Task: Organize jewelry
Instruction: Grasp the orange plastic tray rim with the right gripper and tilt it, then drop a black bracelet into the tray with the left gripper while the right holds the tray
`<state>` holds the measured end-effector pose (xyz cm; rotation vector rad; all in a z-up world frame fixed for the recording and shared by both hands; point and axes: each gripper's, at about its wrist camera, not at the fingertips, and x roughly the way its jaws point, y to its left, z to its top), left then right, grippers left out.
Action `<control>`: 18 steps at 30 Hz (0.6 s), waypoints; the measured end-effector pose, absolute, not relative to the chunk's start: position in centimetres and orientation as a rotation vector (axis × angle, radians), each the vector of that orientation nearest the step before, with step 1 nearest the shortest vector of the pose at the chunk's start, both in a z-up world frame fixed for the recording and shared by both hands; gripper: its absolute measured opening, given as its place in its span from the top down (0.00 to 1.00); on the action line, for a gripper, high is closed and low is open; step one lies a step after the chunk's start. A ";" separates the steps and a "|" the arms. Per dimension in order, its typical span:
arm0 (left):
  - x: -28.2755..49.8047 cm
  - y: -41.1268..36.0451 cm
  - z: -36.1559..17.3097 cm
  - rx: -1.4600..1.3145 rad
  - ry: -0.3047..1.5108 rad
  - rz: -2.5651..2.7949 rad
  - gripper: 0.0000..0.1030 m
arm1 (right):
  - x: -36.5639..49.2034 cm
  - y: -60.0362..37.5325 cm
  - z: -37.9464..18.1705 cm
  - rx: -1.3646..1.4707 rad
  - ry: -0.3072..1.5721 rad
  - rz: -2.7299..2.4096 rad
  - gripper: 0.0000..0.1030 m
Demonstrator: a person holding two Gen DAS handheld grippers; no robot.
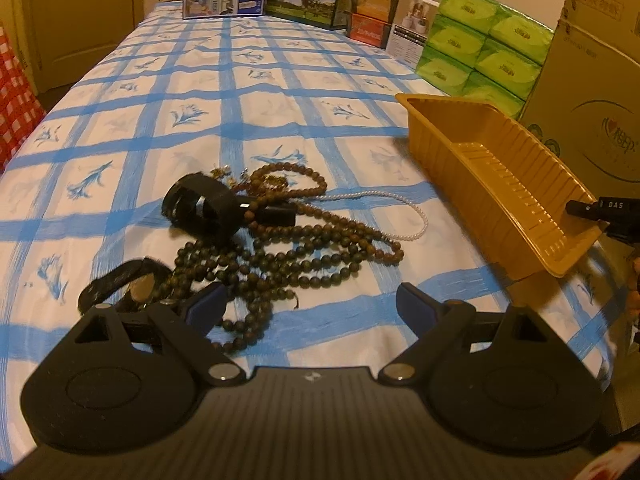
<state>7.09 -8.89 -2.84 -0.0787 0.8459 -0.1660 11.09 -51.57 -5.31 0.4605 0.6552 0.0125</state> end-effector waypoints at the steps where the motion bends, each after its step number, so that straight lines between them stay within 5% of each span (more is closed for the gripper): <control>1: 6.8 -8.7 -2.9 -0.085 0.844 -0.161 0.12 | 11.0 -51.2 -5.0 0.444 0.659 0.004 0.88; 18: 3.7 -3.8 -2.1 -0.060 0.797 -0.156 0.20 | 4.6 -37.7 1.5 0.171 0.526 -0.079 0.92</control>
